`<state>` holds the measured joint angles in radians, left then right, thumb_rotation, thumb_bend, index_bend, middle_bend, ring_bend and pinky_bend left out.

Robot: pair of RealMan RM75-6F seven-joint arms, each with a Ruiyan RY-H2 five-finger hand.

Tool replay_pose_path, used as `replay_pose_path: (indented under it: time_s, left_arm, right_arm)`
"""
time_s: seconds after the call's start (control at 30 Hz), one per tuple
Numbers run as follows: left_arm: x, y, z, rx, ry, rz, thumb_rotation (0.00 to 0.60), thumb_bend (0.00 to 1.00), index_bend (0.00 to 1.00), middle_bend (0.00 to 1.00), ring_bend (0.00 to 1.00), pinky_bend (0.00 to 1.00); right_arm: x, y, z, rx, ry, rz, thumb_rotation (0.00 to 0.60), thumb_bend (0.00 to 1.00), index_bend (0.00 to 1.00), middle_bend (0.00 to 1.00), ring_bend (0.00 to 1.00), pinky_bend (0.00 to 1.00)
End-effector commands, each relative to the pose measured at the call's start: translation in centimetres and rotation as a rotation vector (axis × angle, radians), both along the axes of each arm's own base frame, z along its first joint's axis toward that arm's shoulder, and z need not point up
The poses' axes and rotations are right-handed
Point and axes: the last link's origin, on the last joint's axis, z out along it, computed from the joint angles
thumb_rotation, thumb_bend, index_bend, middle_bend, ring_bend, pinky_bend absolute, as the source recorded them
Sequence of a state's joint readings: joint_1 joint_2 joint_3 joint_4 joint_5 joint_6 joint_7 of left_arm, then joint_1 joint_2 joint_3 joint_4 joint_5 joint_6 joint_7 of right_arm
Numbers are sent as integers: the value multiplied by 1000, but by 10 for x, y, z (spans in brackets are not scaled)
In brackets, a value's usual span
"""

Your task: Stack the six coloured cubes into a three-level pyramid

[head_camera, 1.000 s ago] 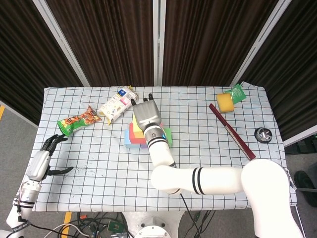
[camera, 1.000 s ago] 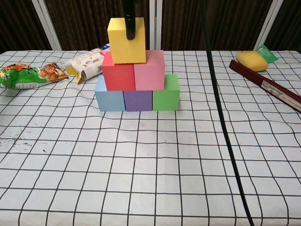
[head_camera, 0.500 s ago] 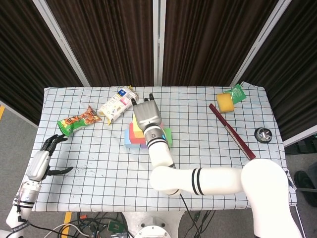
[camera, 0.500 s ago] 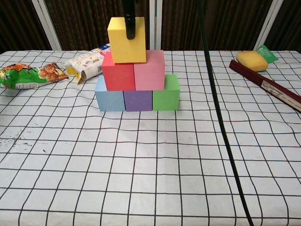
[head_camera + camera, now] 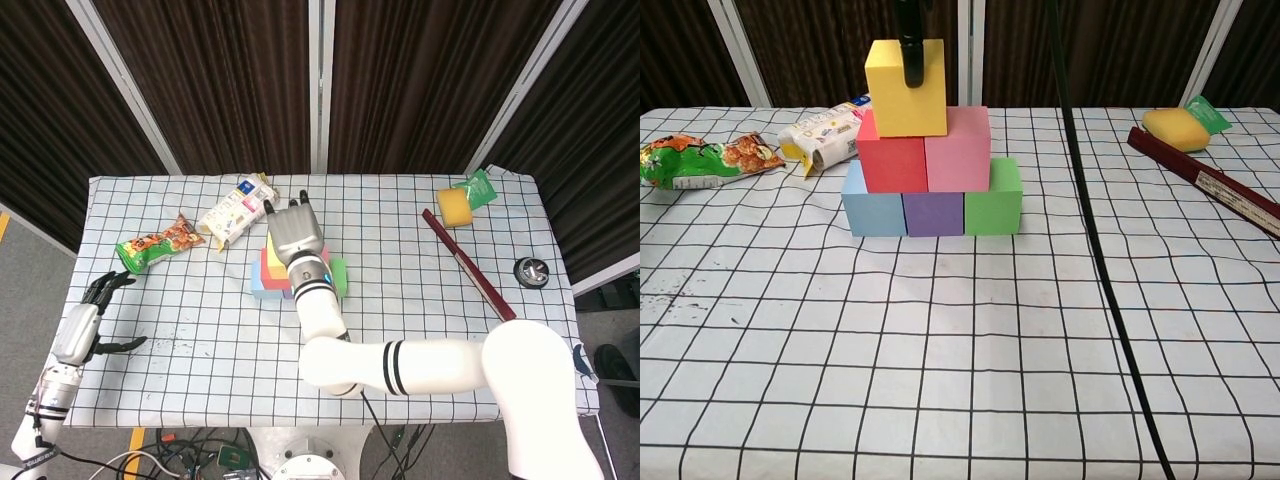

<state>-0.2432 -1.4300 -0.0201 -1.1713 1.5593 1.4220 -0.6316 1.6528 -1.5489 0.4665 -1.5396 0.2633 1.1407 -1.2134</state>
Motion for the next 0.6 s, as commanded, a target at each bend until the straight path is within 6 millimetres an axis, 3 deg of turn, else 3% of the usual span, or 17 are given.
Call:
replay_pose_path:
  time_s: [0.03, 0.6]
  left_arm:
    - [0, 0, 0, -1, 0, 0, 600, 0, 74, 159, 1, 28]
    - [-1, 0, 1, 0, -2, 0, 600, 0, 75, 159, 1, 28]
  right_arm:
    - [0, 0, 0, -2, -1, 1, 600, 82, 0, 598, 160, 0]
    - [-2, -1, -2, 4, 3, -2, 600, 85, 0, 598, 161, 0]
